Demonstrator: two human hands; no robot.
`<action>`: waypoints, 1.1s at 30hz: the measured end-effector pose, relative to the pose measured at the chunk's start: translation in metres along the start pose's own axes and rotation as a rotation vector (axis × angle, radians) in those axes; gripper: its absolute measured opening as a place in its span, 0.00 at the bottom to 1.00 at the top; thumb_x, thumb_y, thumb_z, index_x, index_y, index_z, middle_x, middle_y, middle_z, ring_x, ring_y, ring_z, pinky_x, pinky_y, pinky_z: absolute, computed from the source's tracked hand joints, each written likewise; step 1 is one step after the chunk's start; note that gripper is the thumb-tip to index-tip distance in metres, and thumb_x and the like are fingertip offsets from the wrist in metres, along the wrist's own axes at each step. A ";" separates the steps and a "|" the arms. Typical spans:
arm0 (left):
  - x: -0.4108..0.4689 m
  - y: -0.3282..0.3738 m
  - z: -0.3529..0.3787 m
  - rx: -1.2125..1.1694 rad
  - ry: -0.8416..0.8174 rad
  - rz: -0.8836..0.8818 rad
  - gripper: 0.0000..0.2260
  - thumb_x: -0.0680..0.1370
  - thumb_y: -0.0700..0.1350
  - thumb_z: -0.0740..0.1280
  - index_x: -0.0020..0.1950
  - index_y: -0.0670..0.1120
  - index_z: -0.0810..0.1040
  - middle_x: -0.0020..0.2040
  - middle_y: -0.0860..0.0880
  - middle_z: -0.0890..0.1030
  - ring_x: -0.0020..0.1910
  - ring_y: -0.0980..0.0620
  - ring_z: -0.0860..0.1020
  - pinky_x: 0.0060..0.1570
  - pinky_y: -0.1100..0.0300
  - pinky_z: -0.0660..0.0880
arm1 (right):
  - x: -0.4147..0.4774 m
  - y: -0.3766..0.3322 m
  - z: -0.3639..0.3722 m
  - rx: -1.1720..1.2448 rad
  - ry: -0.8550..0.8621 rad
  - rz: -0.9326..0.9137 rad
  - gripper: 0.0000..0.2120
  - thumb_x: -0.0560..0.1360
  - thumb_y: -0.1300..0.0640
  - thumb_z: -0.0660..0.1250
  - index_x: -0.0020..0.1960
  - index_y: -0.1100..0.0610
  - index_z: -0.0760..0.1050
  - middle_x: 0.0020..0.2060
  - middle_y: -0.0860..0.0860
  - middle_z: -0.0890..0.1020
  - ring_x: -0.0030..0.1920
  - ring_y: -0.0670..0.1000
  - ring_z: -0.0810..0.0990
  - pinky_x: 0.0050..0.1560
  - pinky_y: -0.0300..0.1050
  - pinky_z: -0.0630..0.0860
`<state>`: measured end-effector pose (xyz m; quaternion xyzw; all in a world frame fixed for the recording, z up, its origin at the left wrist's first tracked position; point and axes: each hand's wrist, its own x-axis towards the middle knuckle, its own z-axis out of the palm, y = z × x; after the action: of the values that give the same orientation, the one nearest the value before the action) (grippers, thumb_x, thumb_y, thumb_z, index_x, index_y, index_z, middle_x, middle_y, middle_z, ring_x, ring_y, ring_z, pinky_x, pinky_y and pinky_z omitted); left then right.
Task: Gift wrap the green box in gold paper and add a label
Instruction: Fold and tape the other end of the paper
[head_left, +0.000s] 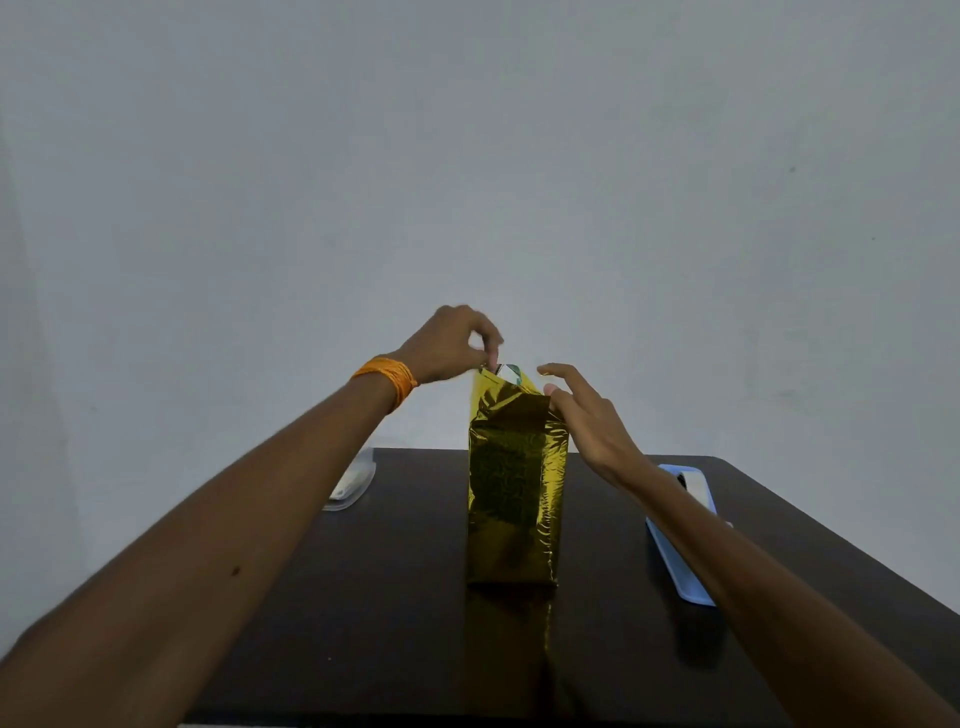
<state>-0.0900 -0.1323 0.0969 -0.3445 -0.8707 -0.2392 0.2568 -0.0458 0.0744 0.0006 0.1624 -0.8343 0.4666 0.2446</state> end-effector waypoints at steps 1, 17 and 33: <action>-0.001 0.003 -0.004 -0.096 0.091 -0.020 0.08 0.74 0.38 0.70 0.36 0.47 0.82 0.54 0.49 0.84 0.58 0.52 0.77 0.61 0.55 0.70 | 0.000 0.000 0.001 0.005 -0.001 -0.002 0.15 0.84 0.45 0.52 0.69 0.41 0.67 0.62 0.54 0.80 0.60 0.52 0.78 0.62 0.56 0.75; -0.079 -0.026 0.080 -0.783 0.264 -0.449 0.05 0.80 0.45 0.67 0.50 0.47 0.82 0.55 0.50 0.80 0.59 0.50 0.76 0.57 0.49 0.78 | -0.005 -0.002 -0.001 0.052 0.013 0.005 0.14 0.84 0.46 0.53 0.69 0.42 0.68 0.60 0.54 0.80 0.60 0.52 0.77 0.62 0.55 0.73; -0.050 -0.007 0.072 -0.778 -0.107 -0.497 0.10 0.75 0.49 0.73 0.53 0.48 0.85 0.55 0.49 0.81 0.57 0.52 0.75 0.50 0.53 0.71 | -0.001 0.001 0.001 0.091 0.015 0.000 0.16 0.85 0.47 0.53 0.71 0.45 0.67 0.45 0.48 0.87 0.60 0.51 0.79 0.62 0.50 0.71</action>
<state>-0.0837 -0.1177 0.0107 -0.2082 -0.7845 -0.5841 -0.0019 -0.0456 0.0746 -0.0013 0.1701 -0.8104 0.5052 0.2432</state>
